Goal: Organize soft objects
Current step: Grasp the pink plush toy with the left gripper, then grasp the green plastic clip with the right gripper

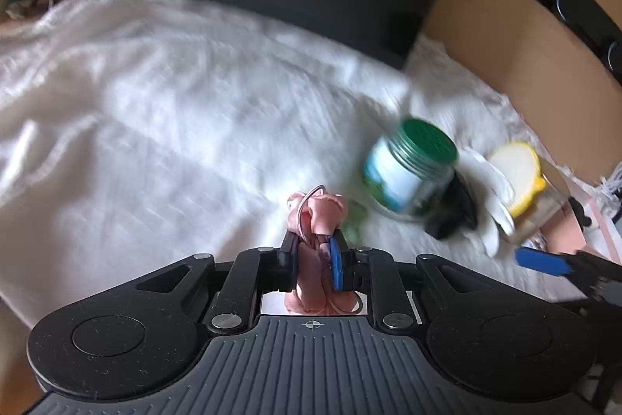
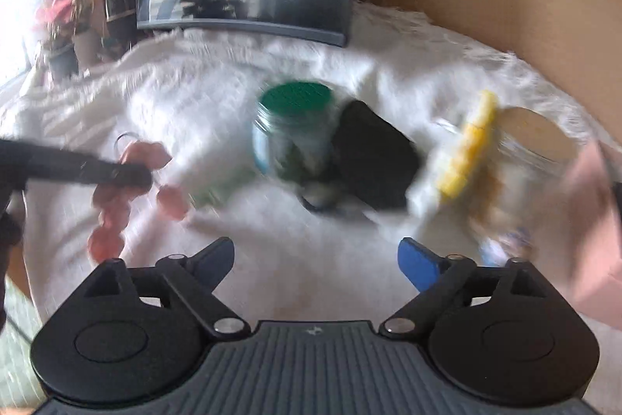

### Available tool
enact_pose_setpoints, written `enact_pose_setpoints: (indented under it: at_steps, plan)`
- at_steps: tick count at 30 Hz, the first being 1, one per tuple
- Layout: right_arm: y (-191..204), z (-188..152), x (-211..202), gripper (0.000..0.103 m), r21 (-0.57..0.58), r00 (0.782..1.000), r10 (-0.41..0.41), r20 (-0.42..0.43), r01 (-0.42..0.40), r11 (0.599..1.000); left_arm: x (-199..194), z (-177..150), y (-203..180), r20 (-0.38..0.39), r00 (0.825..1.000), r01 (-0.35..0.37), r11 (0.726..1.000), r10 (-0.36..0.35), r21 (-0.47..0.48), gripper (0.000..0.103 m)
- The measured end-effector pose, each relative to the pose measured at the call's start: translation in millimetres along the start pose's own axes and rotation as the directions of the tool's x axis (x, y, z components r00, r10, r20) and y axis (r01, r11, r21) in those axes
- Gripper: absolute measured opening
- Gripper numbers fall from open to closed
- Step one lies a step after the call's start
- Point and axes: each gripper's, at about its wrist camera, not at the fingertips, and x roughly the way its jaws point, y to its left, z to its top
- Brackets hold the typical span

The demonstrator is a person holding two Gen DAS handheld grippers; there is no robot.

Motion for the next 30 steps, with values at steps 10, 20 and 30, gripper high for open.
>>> enact_pose_setpoints:
  at_steps: [10,20,30]
  plan:
    - [62,29,88,0.073,0.096,0.999,-0.014,-0.051,0.019,0.995,-14,7,51,0.018,1.000,-0.008,1.000,0.009,-0.027,0.019]
    - [54,23,83,0.018,0.046,0.996,-0.035,-0.081,0.039,0.998,7,7,59,-0.009,0.999,0.042,0.997,-0.043,-0.061,0.019]
    - [37,-9,39,0.013,0.016,0.993,-0.030,-0.116,0.032,0.999,19,16,44,-0.002,0.997,0.081,0.996,-0.081,-0.046,0.019]
